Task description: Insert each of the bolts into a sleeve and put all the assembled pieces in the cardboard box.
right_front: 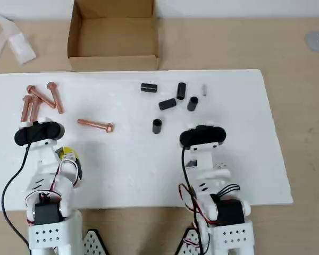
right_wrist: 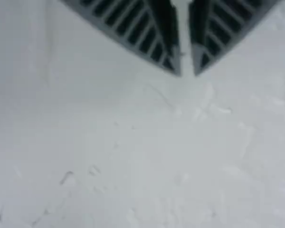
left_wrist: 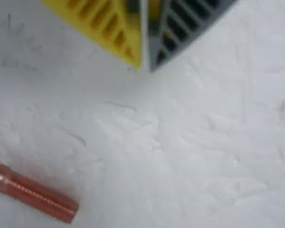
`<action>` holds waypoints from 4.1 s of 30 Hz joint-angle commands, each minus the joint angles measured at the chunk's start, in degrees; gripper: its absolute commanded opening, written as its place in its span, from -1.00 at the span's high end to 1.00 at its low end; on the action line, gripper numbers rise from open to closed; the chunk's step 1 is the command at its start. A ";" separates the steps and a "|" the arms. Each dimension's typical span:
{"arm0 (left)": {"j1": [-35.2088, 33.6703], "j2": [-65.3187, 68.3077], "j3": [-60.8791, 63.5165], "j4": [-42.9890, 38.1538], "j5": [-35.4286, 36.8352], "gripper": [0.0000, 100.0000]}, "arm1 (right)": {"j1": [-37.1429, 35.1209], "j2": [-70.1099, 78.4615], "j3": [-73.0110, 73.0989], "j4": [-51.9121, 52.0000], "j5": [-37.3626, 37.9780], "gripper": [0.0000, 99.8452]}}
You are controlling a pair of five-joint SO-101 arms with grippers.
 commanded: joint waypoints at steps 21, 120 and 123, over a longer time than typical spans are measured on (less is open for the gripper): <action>-11.25 20.44 -26.55 7.38 -7.82 0.98 | 8.92 -6.64 -5.41 -20.40 2.73 0.98; -7.21 141.76 -129.14 30.68 -39.47 0.79 | -5.85 72.31 -48.75 -21.01 -11.69 0.98; -7.21 141.76 -127.12 28.31 -39.47 0.79 | -5.85 72.31 -48.75 -21.01 -11.69 0.98</action>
